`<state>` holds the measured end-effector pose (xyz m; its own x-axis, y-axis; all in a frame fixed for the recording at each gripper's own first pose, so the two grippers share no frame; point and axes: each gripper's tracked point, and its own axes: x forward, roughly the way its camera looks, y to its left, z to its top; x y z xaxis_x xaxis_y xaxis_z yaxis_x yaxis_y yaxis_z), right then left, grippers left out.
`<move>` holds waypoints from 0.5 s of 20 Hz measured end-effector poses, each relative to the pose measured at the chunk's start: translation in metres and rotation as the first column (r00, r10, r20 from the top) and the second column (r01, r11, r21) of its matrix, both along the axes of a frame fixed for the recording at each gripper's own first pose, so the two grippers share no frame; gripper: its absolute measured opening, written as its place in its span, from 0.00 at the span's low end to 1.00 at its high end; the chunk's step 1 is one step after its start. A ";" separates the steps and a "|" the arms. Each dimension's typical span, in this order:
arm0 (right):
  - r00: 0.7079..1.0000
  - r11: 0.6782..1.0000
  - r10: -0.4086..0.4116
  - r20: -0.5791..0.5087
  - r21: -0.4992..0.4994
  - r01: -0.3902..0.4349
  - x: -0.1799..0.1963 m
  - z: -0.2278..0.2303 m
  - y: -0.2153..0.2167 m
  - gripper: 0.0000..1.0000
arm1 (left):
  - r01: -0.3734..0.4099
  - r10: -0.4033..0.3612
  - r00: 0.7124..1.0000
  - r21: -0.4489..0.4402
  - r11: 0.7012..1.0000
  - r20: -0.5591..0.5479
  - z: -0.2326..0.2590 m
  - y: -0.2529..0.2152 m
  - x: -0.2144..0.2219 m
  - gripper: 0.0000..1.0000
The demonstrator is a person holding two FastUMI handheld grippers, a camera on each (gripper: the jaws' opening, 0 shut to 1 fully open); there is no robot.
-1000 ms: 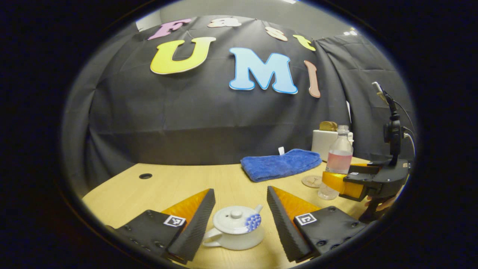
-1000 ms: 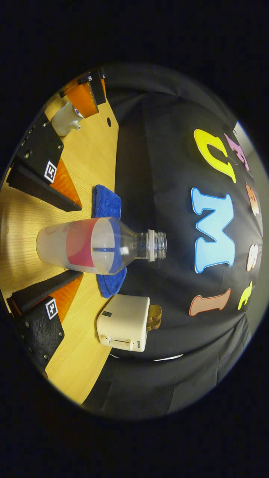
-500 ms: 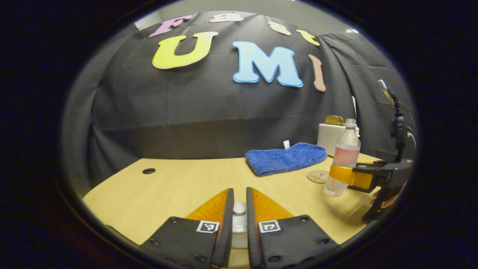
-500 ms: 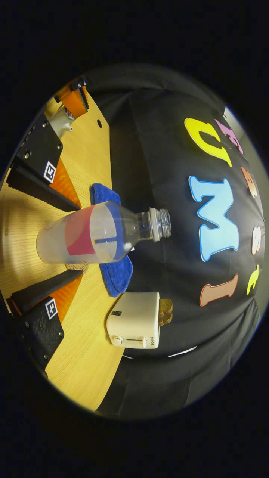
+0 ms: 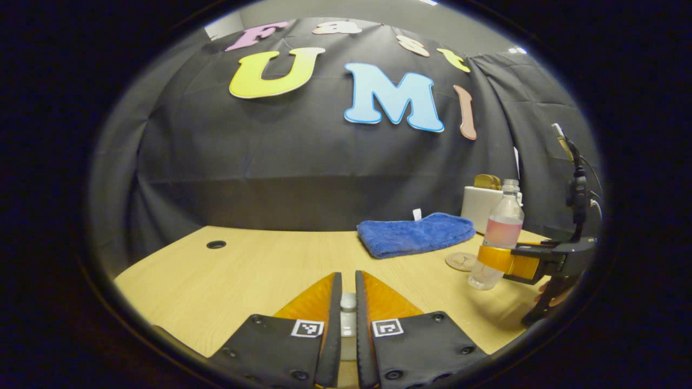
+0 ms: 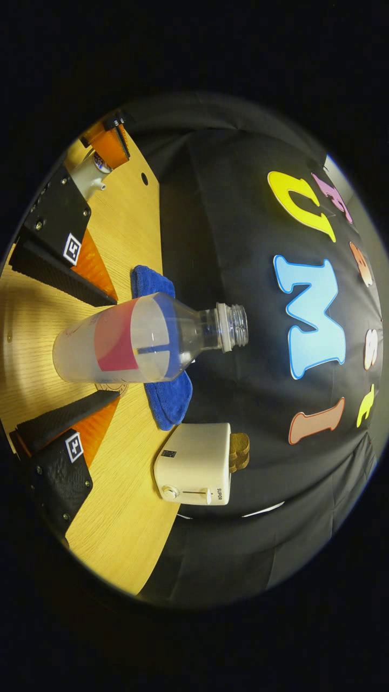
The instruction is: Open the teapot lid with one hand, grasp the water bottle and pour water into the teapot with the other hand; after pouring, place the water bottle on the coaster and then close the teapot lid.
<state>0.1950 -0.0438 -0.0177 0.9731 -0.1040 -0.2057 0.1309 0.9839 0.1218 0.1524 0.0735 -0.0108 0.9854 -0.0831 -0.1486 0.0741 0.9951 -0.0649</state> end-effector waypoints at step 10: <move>1.000 1.000 -0.001 -0.001 0.009 0.001 0.001 -0.001 0.000 0.96 | -0.008 0.015 0.996 -0.077 0.997 0.090 0.022 0.009 -0.005 0.14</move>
<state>0.1958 -0.0440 -0.0182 0.9728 -0.1027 -0.2075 0.1317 0.9826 0.1310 0.1470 0.0829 0.0117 0.9955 -0.0797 -0.0522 0.0720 0.9882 -0.1349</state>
